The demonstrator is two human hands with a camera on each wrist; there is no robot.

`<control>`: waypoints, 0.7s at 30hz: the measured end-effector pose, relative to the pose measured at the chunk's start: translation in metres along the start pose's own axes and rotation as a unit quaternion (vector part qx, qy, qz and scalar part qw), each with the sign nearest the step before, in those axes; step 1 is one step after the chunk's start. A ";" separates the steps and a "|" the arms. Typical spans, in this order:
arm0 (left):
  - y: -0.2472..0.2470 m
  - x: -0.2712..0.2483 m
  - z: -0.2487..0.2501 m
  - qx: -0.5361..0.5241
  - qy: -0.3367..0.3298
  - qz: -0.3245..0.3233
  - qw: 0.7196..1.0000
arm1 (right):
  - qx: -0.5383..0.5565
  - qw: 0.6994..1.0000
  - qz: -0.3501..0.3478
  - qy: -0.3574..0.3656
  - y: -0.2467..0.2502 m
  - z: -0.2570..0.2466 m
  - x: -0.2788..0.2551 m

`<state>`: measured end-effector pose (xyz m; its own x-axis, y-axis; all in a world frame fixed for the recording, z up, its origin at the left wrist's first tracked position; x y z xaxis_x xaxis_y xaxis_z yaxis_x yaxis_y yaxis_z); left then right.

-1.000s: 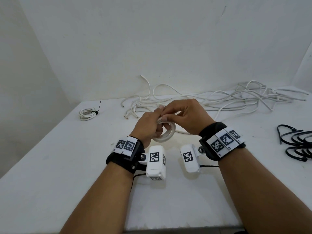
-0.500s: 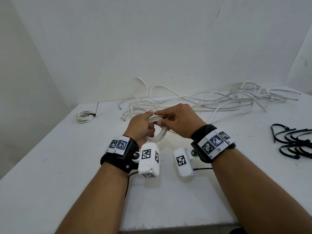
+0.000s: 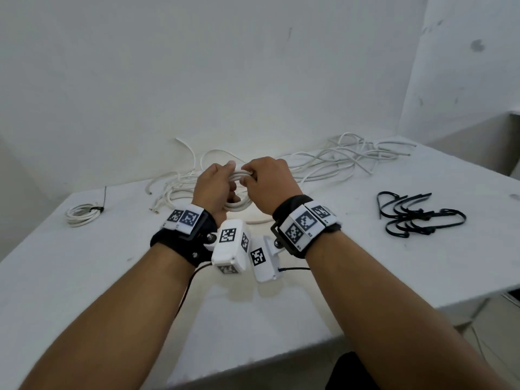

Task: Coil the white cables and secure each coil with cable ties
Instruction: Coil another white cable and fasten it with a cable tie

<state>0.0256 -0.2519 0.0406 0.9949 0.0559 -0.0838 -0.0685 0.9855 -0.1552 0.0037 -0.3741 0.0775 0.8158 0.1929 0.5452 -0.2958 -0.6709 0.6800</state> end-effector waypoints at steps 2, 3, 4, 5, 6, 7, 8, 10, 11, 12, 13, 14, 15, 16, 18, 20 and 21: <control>-0.013 -0.002 -0.002 0.004 -0.001 0.021 1.000 | -0.014 1.000 -0.005 -0.009 0.010 0.006 -0.005; -0.022 -0.003 -0.004 0.015 -0.001 0.023 1.000 | -0.022 1.000 -0.010 -0.016 0.015 0.011 -0.008; -0.031 -0.004 -0.006 0.031 -0.001 0.024 0.999 | -0.029 0.999 -0.018 -0.022 0.019 0.017 -0.010; -0.041 -0.005 -0.010 0.044 0.002 0.024 0.999 | -0.036 0.998 -0.030 -0.028 0.024 0.024 -0.013; -0.049 -0.006 -0.014 0.054 0.006 0.025 0.998 | -0.037 0.998 -0.047 -0.033 0.028 0.032 -0.015; -0.055 -0.006 -0.019 0.057 0.012 0.029 0.998 | -0.024 0.996 -0.067 -0.050 0.033 0.042 -0.019; -0.060 -0.006 -0.025 0.050 0.021 0.036 0.998 | 0.013 0.993 -0.084 -0.084 0.039 0.057 -0.023; -0.065 -0.003 -0.040 0.027 0.043 0.049 0.997 | 0.047 0.981 -0.082 -0.167 0.060 0.100 -0.029; -0.067 -0.002 -0.047 0.017 0.052 0.054 0.997 | 0.011 0.978 -0.069 -0.198 0.076 0.122 -0.031; -0.069 0.000 -0.053 0.010 0.058 0.055 0.997 | -0.053 0.972 -0.060 -0.220 0.094 0.145 -0.030; -0.070 0.001 -0.059 0.006 0.061 0.056 0.997 | -0.118 0.962 -0.060 -0.239 0.110 0.165 -0.031; -0.071 0.001 -0.064 0.003 0.063 0.057 0.996 | -0.172 0.948 -0.069 -0.258 0.123 0.184 -0.033; -0.072 0.001 -0.068 0.001 0.065 0.057 0.996 | -0.205 0.936 -0.085 -0.274 0.130 0.201 -0.036; -0.073 0.001 -0.072 -0.002 0.068 0.056 0.996 | -0.228 0.925 -0.106 -0.286 0.134 0.217 -0.037; -0.073 0.001 -0.076 -0.007 0.074 0.053 0.996 | -0.240 0.909 -0.140 -0.309 0.135 0.242 -0.040; -0.072 0.004 -0.077 -0.010 0.073 0.054 0.996 | -0.223 0.905 -0.177 -0.316 0.126 0.259 -0.039; -0.071 0.005 -0.078 -0.010 0.071 0.054 0.996 | -0.206 0.906 -0.190 -0.317 0.121 0.264 -0.039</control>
<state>0.0299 -0.3337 -0.0257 0.9611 0.1369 -0.2400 -0.1777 0.9714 -0.1574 0.0677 -0.6516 0.0091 0.9804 -0.1840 -0.0705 0.0136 -0.2934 0.9559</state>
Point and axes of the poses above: each hand's wrist, its own x-axis towards the middle knuckle, its own y-axis out of the back of the hand, z = x × y, the point moved 8 cm from there along x, towards the middle knuckle, and after that the axes turned 8 degrees about y, right-handed, at the moved point
